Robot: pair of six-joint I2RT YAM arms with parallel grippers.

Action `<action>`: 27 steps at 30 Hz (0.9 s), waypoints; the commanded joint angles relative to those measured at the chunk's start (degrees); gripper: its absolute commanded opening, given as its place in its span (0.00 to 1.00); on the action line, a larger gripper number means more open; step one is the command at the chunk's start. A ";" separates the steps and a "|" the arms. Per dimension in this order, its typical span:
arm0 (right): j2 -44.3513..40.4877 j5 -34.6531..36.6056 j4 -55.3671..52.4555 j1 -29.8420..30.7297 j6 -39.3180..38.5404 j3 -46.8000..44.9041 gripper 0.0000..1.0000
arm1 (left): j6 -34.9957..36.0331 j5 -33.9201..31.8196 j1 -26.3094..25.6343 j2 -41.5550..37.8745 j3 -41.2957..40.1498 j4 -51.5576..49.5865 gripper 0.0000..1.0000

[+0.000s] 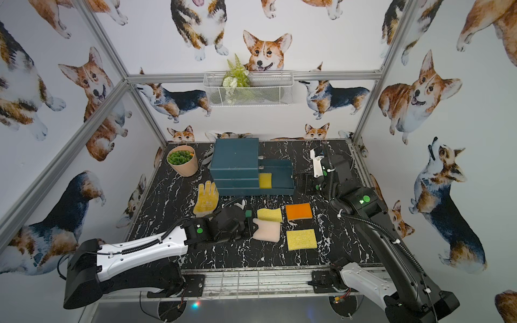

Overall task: Take the sponge out of the drawer
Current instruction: Pick up the sponge from the drawer, then place the sponge at the center of the board.

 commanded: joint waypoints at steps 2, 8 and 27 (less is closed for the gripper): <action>-1.84 -1.29 -1.82 0.00 1.52 -1.44 0.80 | -6.79 -3.61 -2.74 4.69 -1.86 9.35 0.00; -3.59 -0.94 -3.37 -0.04 1.20 -2.52 0.80 | -7.99 -2.11 -3.54 11.20 -0.78 10.72 0.00; -3.41 1.08 -4.25 -0.06 -0.42 -2.26 0.80 | -9.89 -3.56 -2.81 12.96 -2.44 7.75 0.11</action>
